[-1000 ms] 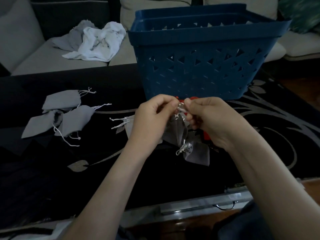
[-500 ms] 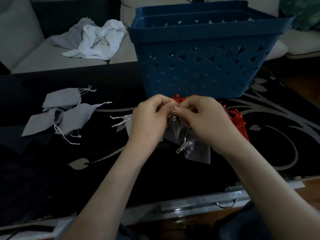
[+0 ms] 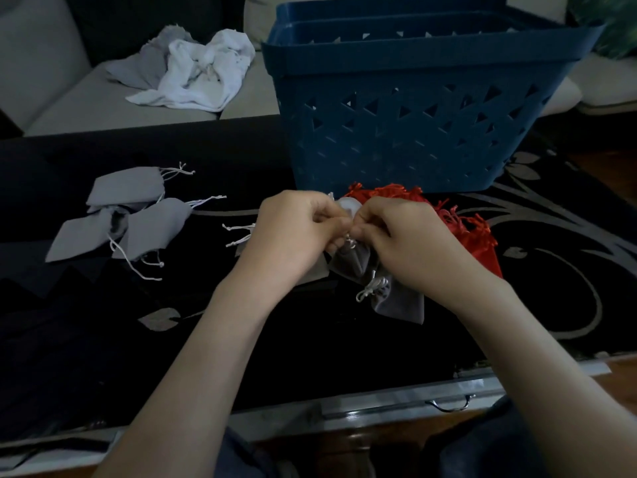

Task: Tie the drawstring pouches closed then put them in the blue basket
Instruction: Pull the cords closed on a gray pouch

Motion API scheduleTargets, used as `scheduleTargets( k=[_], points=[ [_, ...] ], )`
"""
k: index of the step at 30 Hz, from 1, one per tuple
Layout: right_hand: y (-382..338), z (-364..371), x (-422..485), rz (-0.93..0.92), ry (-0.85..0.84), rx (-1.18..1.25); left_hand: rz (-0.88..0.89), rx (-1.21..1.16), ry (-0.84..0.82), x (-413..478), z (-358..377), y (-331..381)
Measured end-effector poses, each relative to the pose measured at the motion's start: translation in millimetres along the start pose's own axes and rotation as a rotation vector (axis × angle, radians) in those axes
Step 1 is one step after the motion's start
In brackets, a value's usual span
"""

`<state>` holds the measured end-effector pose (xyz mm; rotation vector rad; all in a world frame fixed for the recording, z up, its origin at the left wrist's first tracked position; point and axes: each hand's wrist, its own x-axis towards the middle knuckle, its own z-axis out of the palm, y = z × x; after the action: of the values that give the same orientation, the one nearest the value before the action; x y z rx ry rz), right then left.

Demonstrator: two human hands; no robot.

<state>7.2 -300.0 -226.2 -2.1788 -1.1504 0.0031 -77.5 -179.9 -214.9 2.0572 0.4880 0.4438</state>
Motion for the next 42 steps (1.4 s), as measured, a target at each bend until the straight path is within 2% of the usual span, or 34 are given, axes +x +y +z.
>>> scheduleTargets(
  k=[6, 12, 19, 28, 32, 39, 42],
  points=[
    [0, 1, 0, 0.069, -0.009, 0.089, 0.092, 0.164, -0.012, 0, 0, -1],
    [0, -2, 4, 0.17, -0.007, 0.186, 0.118, 0.128, 0.033, -1, 3, -4],
    [1, -7, 3, 0.147, -0.087, 0.238, 0.125, 0.142, 0.092, -4, 7, -1],
    [1, -2, 0, 0.094, 0.018, 0.125, 0.257, 0.346, 0.107, 0, 8, -3],
    [-2, -7, 0, 0.15, 0.062, 0.196, 0.377, 0.397, 0.121, 0, 10, -4],
    [-2, -7, 1, 0.181, 0.07, 0.315, 0.446, 0.401, 0.15, 2, 10, -9],
    [-2, -9, 0, 0.21, 0.08, 0.443, 0.48, 0.418, 0.181, 2, 11, -11]
  ],
)
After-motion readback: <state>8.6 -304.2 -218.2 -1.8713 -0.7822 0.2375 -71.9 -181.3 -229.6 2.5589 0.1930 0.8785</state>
